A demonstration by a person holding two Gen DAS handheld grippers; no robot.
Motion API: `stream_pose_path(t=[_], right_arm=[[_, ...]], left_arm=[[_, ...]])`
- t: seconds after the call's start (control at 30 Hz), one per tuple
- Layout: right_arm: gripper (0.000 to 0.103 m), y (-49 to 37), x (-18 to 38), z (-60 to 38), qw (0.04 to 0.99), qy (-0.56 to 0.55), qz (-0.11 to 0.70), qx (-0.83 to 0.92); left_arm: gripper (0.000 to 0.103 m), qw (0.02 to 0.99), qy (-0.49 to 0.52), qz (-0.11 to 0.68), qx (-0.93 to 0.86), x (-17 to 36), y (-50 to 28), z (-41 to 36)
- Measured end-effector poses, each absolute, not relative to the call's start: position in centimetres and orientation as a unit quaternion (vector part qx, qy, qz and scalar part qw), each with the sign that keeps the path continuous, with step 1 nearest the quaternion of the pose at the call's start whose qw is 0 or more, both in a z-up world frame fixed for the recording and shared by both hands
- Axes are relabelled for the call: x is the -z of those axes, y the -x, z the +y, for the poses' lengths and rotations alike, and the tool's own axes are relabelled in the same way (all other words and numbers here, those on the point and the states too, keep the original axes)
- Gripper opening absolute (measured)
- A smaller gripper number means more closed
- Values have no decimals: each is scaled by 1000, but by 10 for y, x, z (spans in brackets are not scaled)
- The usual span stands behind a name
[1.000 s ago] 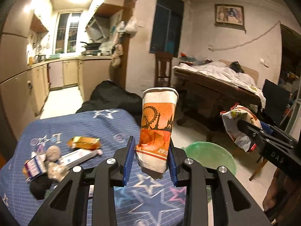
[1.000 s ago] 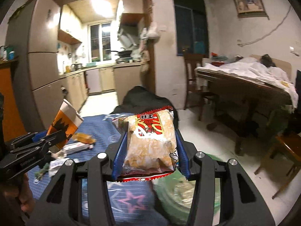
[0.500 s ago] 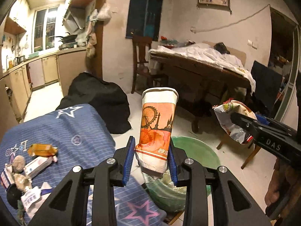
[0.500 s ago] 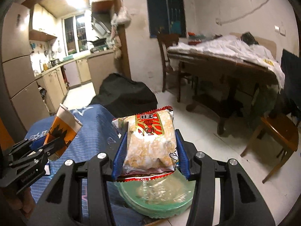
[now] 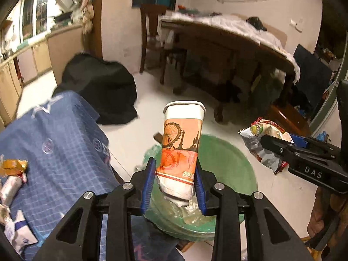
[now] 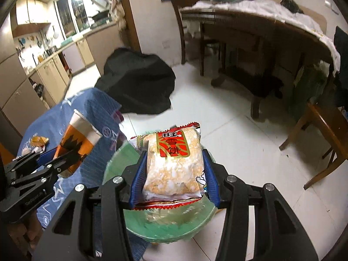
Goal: Collect trash
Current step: 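Carry cup and snack bag to the green bin and open both tools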
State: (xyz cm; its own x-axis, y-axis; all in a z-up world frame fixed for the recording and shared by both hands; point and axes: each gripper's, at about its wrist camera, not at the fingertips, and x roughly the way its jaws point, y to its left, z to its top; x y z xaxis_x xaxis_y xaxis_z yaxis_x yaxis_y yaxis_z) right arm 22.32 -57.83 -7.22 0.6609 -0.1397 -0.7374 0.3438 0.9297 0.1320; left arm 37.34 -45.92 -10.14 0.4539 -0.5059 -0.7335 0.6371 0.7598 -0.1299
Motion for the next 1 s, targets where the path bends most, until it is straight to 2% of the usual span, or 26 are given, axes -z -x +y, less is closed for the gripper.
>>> stream_pose_path(t=[0.37,0.77,0.87,0.9,0.93,1.0], right_arm=[[47,-240,116,-600,876,-147,444,118],[48,-244,125,-610,873,-152,450,115],[56,-243,127,-611,874,-157,446,115],[60,-242,127,-610,875,-157,444,115],[61,-241,128,-610,875,-159,443,115],[62,-240,130,-611,875,-162,442,116]], left_arm=[[36,818,-98,456,337,158,-392,-485],[39,808,-103,473,336,178,-395,-494],[45,807,-108,477,332,180,-394,-496],[50,808,-109,477,329,182,-394,-495],[54,809,-109,477,327,183,-394,-494],[55,809,-110,478,323,186,-395,-492]])
